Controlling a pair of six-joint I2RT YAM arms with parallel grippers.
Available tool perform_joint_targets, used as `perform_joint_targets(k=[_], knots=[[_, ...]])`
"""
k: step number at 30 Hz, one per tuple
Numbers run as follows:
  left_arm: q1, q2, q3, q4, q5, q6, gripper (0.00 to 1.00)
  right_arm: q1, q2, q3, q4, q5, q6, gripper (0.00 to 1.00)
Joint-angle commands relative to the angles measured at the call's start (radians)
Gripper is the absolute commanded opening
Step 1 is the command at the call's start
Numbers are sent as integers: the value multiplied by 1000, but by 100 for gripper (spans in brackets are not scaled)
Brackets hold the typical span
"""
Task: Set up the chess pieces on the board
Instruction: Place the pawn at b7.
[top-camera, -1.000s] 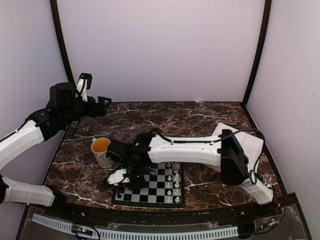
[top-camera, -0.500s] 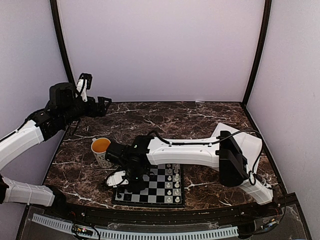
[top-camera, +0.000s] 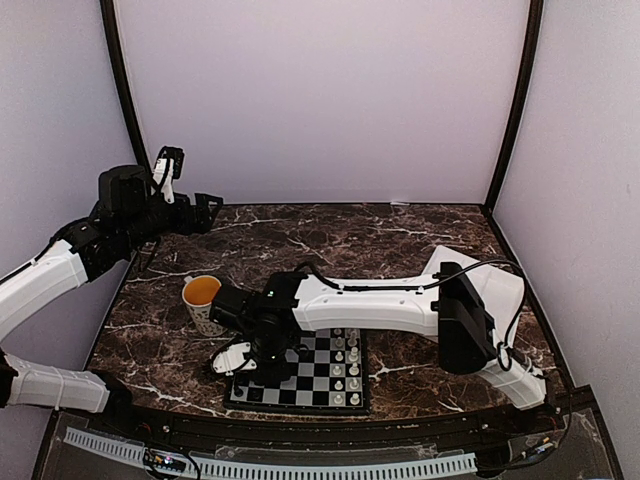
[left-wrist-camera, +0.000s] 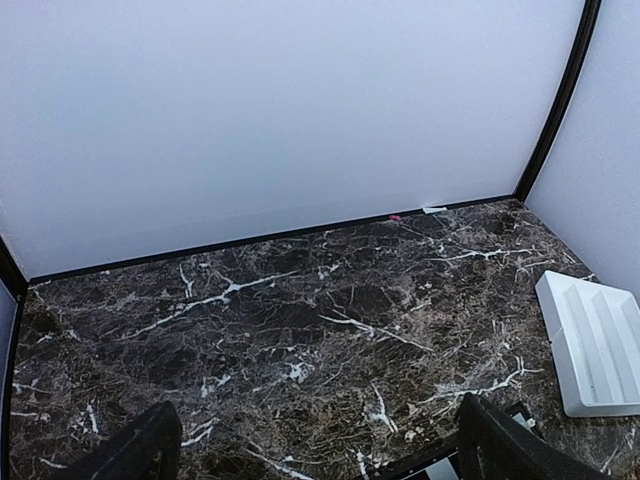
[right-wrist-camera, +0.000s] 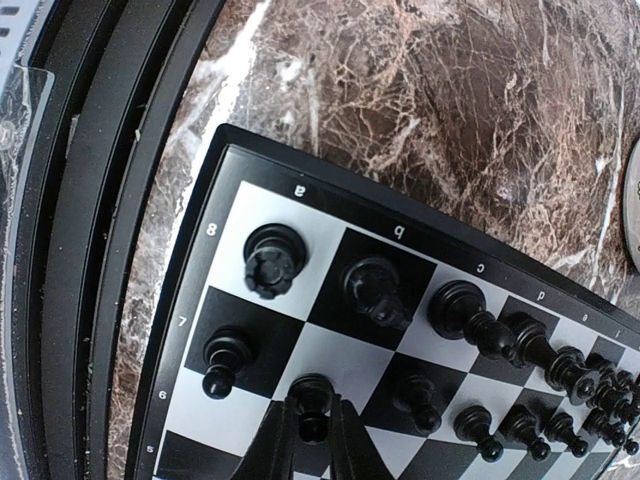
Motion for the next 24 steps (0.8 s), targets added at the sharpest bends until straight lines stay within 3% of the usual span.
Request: perform_joint_targets(k=[1,24], knots=[[7,-10,-3,4,18,-7,98,15,18,23,12,7,10,16],[13,-1,-1,2,40,-14,98,16,33,28,35,6,-2,7]])
